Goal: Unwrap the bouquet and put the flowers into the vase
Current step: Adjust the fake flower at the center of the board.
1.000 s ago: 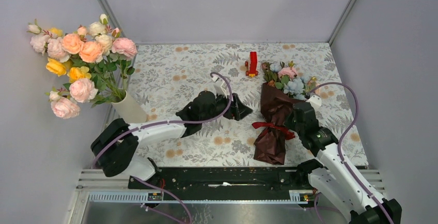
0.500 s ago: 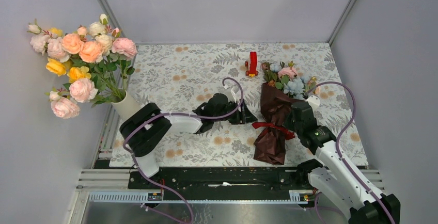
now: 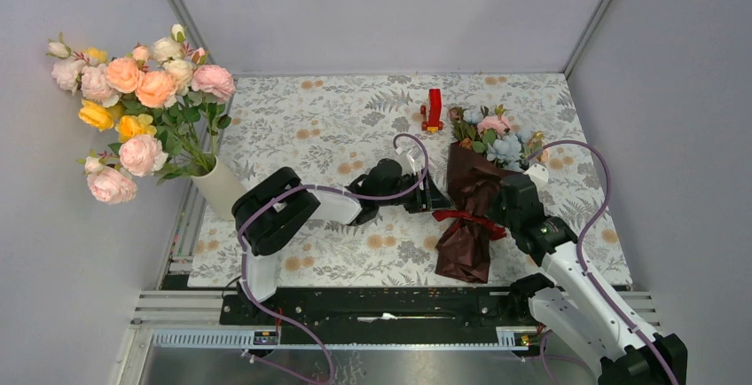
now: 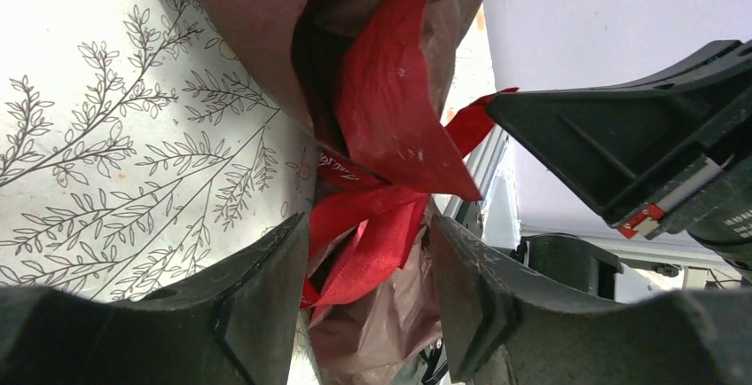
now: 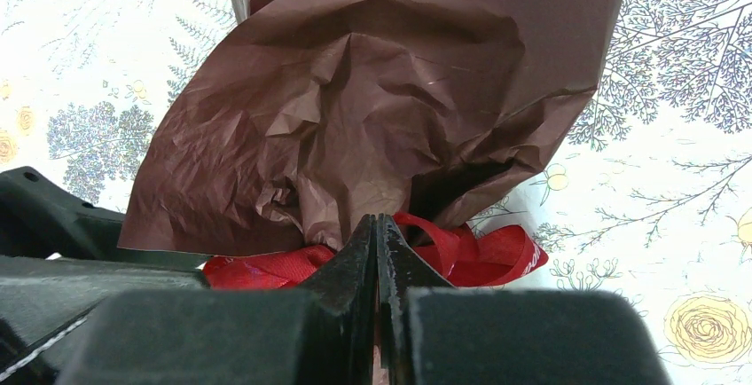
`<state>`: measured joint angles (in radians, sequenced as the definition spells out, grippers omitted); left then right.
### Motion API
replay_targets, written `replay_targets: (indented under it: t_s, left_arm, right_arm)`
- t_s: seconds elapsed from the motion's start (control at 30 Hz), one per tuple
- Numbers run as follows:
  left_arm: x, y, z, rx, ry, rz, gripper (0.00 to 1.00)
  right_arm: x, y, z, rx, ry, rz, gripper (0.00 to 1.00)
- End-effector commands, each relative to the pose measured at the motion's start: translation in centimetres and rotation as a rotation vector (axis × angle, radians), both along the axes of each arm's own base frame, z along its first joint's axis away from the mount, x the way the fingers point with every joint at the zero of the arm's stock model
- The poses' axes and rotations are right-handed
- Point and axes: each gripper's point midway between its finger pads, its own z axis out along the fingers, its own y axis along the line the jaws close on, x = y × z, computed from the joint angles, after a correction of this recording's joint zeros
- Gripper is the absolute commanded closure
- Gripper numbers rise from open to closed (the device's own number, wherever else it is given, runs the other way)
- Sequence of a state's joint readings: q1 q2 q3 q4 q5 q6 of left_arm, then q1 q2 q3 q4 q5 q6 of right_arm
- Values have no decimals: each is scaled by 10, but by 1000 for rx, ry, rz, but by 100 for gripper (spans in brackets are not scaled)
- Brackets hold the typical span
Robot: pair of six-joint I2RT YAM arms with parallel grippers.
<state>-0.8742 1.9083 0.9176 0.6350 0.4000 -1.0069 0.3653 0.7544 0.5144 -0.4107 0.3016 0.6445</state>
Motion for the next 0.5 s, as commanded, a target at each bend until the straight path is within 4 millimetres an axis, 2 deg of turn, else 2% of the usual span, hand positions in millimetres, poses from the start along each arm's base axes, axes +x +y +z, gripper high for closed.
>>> replay_targets:
  t_s: [0.0, 0.3, 0.47]
  left_arm:
    - [0, -16, 17, -86, -22, -37, 46]
    - [-2, -31, 21, -155, -9, -64, 53]
    - [0, -38, 41, -241, -61, -79, 58]
  right_arm:
    - [6, 0, 12, 14, -40, -11, 100]
    - [7, 1, 12, 14, -34, -9, 100]
    - [7, 1, 11, 15, -32, -8, 100]
